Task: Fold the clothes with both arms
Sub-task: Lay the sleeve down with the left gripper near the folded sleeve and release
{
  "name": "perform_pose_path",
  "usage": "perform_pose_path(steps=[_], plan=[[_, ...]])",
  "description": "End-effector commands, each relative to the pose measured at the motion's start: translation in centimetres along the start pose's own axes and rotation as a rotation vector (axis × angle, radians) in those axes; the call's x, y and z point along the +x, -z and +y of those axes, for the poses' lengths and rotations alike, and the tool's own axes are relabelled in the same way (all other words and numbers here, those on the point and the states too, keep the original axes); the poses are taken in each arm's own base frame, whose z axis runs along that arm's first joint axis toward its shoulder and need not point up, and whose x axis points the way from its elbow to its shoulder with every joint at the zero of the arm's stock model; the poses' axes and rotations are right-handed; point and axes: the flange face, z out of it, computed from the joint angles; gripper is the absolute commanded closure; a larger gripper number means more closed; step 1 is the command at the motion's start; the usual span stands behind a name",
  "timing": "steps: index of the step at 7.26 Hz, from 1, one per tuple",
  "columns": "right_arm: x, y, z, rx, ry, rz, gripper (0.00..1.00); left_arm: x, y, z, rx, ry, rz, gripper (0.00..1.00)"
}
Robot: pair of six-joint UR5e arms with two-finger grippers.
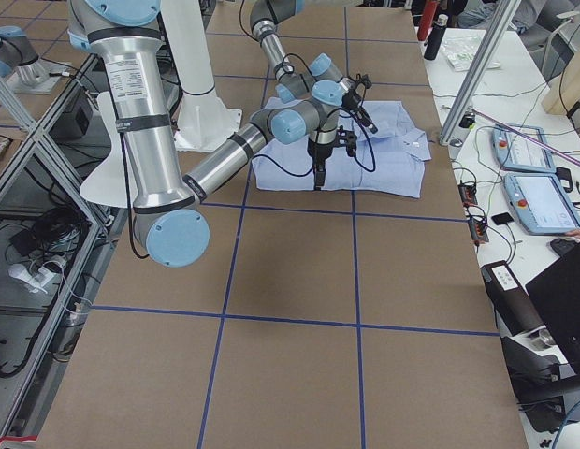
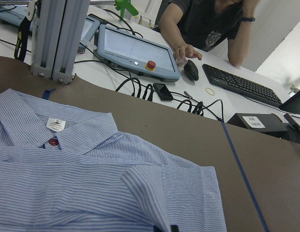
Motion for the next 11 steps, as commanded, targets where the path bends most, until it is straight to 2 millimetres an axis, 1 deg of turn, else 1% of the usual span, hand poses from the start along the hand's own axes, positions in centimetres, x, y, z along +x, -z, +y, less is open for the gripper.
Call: perform_pose_path(steps=[1,2,3,4,5,6,7,8,9,10,11], plan=[[0.1,0.0,-0.1,0.0,-0.002,0.0,0.0,0.0,-0.2,2.2,-0.024,-0.05,-0.005,1.0],[0.1,0.0,-0.1,0.001,-0.004,0.001,0.0,-0.2,-0.5,3.5,-0.038,-0.075,-0.014,1.0],[0.1,0.0,-0.1,0.0,-0.002,0.0,0.0,0.1,-0.4,4.2,-0.047,-0.095,-0.01,1.0],[0.0,0.1,-0.1,0.001,-0.003,-0.001,0.0,0.9,-0.1,4.9,-0.056,-0.095,0.001,0.89],[0.0,0.1,-0.1,0.003,-0.003,-0.003,0.0,2.8,0.5,5.4,-0.062,-0.091,0.024,0.35],[0.1,0.2,-0.1,0.005,-0.002,-0.003,0.0,3.5,1.1,5.8,-0.069,-0.088,0.04,0.0],[0.2,0.4,-0.3,0.008,-0.005,-0.003,0.0,5.4,2.6,6.4,-0.072,-0.074,0.092,0.0],[0.1,0.7,-0.4,0.012,-0.005,-0.009,0.0,7.0,4.2,6.0,-0.068,-0.056,0.135,0.0],[-0.1,1.3,-0.7,0.016,-0.006,-0.022,0.0,7.0,4.3,6.1,-0.084,-0.058,0.143,0.0],[-0.1,1.4,-0.7,0.01,-0.009,-0.033,0.0,7.1,4.4,5.3,-0.076,-0.051,0.149,0.0],[-0.3,1.6,-0.6,0.014,-0.008,-0.037,0.0,6.5,4.2,3.4,-0.075,-0.04,0.157,0.0]])
